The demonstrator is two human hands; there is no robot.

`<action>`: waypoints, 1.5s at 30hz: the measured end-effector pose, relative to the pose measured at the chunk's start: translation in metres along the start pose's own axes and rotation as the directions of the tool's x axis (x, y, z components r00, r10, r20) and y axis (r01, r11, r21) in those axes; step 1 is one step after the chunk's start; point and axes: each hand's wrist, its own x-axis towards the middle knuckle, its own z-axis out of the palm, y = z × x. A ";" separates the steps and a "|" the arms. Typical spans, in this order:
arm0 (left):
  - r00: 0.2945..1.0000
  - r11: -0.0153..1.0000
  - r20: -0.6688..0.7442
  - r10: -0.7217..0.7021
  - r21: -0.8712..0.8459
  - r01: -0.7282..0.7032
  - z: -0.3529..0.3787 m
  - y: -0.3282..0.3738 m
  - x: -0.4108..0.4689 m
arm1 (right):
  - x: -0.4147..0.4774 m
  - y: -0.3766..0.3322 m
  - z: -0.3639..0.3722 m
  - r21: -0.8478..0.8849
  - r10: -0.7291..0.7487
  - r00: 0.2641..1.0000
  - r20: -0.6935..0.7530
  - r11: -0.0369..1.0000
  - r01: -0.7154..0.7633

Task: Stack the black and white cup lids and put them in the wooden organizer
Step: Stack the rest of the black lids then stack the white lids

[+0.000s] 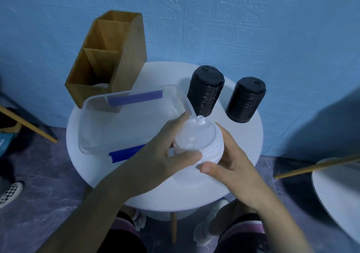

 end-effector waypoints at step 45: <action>0.993 0.992 -0.095 -0.075 -0.106 0.065 0.021 -0.016 -0.016 | -0.006 -0.007 -0.007 0.150 0.031 0.997 0.069 0.988 -0.042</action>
